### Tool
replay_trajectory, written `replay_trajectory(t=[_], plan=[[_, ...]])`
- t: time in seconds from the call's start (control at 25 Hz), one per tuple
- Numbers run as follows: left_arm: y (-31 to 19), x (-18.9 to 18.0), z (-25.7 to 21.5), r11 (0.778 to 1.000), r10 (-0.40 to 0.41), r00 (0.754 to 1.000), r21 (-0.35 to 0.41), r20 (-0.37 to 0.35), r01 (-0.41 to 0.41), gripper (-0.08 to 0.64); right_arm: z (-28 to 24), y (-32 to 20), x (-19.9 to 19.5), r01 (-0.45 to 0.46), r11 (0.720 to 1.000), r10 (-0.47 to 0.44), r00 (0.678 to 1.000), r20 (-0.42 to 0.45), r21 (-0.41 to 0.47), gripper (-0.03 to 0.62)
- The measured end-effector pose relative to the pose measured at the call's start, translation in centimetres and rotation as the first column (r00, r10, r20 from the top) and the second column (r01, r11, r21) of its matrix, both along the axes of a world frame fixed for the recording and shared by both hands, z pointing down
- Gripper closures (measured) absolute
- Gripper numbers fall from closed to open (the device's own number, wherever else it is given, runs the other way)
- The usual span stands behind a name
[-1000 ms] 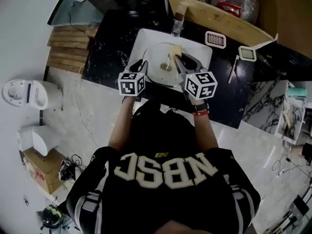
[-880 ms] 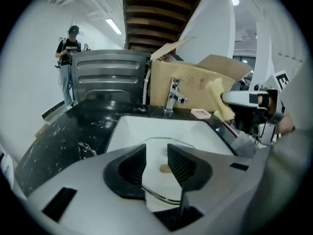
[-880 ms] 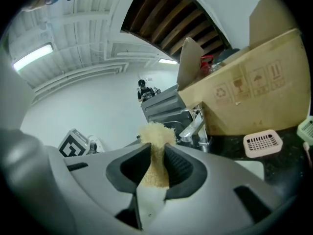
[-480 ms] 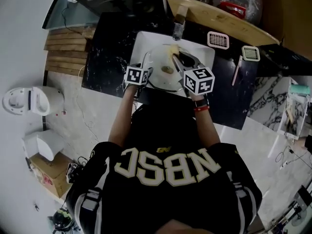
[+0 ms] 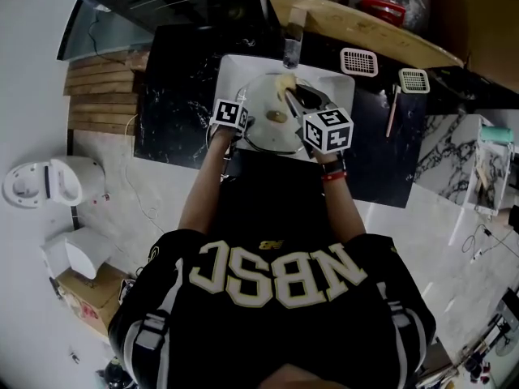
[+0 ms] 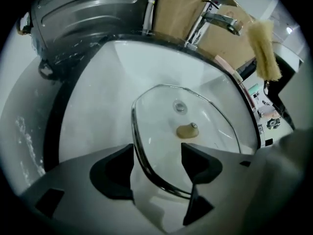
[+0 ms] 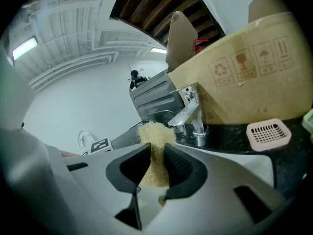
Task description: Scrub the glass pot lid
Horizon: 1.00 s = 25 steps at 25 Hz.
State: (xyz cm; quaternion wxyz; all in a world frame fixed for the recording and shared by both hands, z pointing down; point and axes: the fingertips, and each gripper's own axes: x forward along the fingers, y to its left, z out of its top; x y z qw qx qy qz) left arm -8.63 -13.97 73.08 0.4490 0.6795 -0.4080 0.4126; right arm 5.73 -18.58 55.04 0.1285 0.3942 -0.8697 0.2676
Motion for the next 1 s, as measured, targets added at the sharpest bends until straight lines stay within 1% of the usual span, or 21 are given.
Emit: replay_trajectory(t=[0.08,0.2,0.28,0.4,0.52,0.64,0.68,0.76,0.92,1.0], plan=[[0.4,-0.1,0.4,0.998,-0.033,0.999,-0.047,-0.032,0.032,0.249,0.3,0.0,-0.1,-0.003,1.0,0.003,1.0,-0.008,-0.004,0.5],[0.2,-0.4,0.1,0.994,-0.092,0.991,-0.076,-0.098,0.085,0.323,0.8,0.0,-0.2,-0.005,1.0,0.005,1.0,-0.016,-0.011,0.5],[0.1,-0.3,-0.5,0.988,-0.137,0.978,-0.097,-0.158,0.122,0.369,1.2,0.0,-0.4,-0.003,1.0,0.003,1.0,-0.023,-0.017,0.5],[-0.1,-0.1,-1.7,0.974,-0.219,0.944,-0.118,-0.248,0.194,0.438,1.6,0.0,-0.9,0.01,1.0,-0.011,0.999,-0.032,-0.024,0.5],[-0.5,-0.4,-2.6,0.96,-0.278,0.916,-0.119,-0.288,0.254,0.457,1.9,0.1,-1.7,0.027,0.999,-0.028,0.999,-0.032,-0.029,0.5],[-1.0,-0.9,-3.8,0.933,-0.361,0.868,-0.126,-0.342,0.338,0.477,1.8,0.2,-2.1,0.032,0.999,-0.033,0.999,-0.035,-0.03,0.5],[-1.0,-1.2,-4.1,0.927,-0.376,0.858,-0.122,-0.35,0.356,0.479,1.6,0.2,-2.1,0.03,0.999,-0.031,0.999,-0.037,-0.031,0.5],[-1.0,-1.7,-4.7,0.919,-0.391,0.85,-0.105,-0.354,0.379,0.479,1.3,0.3,-2.3,0.031,0.999,-0.032,0.999,-0.04,-0.031,0.5],[-1.0,-1.9,-4.9,0.917,-0.394,0.858,-0.07,-0.331,0.394,0.479,1.1,0.5,-2.8,0.049,0.998,-0.05,0.998,-0.038,-0.027,0.5],[-1.1,-1.9,-5.0,0.915,-0.396,0.853,-0.069,-0.341,0.397,0.479,1.2,0.8,-3.1,0.061,0.998,-0.062,0.997,-0.036,-0.029,0.5]])
